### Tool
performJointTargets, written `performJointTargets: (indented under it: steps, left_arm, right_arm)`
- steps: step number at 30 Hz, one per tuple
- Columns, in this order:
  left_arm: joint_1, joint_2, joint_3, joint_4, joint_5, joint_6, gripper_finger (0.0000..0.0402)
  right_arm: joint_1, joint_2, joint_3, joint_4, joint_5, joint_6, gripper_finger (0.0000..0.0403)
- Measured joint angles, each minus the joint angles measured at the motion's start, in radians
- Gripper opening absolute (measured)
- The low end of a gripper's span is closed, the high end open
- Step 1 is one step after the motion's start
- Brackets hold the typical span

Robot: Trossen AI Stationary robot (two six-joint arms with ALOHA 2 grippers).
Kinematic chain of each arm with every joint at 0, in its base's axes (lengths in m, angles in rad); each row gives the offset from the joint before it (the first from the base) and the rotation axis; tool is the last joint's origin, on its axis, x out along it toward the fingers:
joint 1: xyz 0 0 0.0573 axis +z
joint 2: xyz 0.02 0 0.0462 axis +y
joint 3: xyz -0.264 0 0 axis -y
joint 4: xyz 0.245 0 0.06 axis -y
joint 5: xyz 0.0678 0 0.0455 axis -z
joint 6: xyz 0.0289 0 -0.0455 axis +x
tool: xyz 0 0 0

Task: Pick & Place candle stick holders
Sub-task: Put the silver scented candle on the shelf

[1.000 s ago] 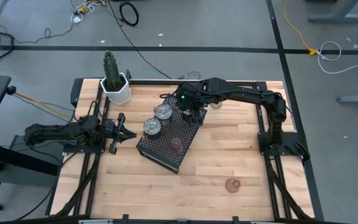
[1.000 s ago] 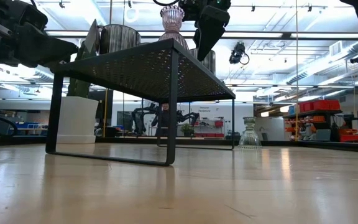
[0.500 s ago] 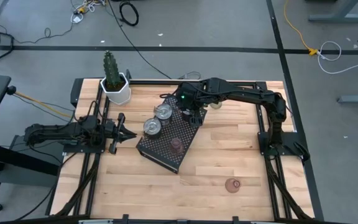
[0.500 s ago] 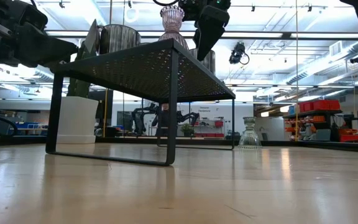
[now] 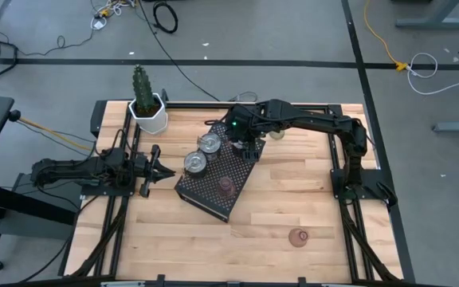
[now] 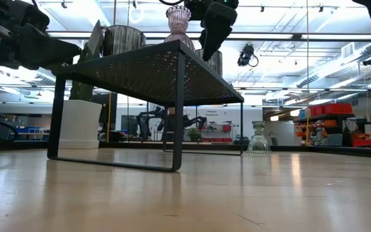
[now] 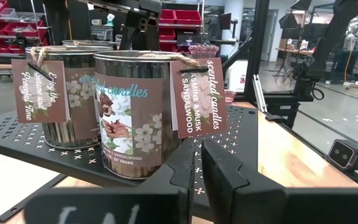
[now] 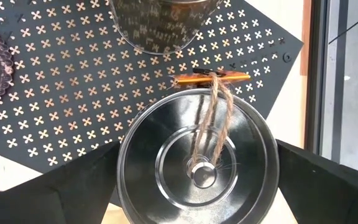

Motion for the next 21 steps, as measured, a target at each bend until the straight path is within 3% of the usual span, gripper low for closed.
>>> performJointTargets:
  steps: [21]
  left_arm:
    - [0.000,0.000,0.000,0.000,0.000,0.000,0.0034]
  right_arm:
    - [0.000,0.000,0.000,0.000,-0.004,-0.007,0.0400]
